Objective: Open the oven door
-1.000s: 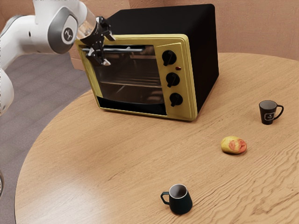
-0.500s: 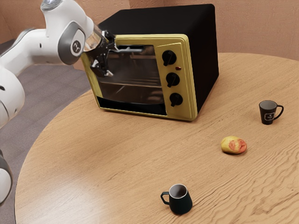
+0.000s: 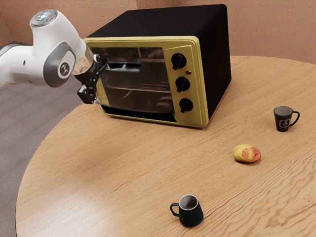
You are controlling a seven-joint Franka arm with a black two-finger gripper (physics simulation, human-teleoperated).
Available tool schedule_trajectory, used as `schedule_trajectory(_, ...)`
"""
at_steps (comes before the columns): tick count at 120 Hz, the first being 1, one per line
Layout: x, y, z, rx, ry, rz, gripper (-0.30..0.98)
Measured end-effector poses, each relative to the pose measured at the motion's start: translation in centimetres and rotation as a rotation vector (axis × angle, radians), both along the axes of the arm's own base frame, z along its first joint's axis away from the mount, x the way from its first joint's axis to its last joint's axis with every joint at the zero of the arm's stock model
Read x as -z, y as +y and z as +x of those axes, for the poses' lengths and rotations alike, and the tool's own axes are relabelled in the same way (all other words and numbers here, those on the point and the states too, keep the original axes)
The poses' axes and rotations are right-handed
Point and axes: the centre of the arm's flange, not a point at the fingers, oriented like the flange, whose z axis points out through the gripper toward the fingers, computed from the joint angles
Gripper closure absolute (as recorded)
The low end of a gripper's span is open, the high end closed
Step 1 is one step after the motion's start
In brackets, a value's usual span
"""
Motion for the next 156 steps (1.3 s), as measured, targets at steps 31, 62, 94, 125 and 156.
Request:
schedule_trajectory(31,1.8,1.0,-1.7,-0.030,0.019,-0.007,0.00)
schedule_trajectory(62,3.2,1.2,-2.9,-0.033,0.042,0.018,0.01)
schedule_trajectory(94,3.6,0.0,-8.2,-0.069,0.042,-0.027,0.00)
schedule_trajectory(125,-1.4,-0.8,-15.3,-0.147,-0.038,-0.013,0.00)
schedule_trajectory(156,-5.6,-18.9,-11.3,-0.047,0.157,-0.295,0.00)
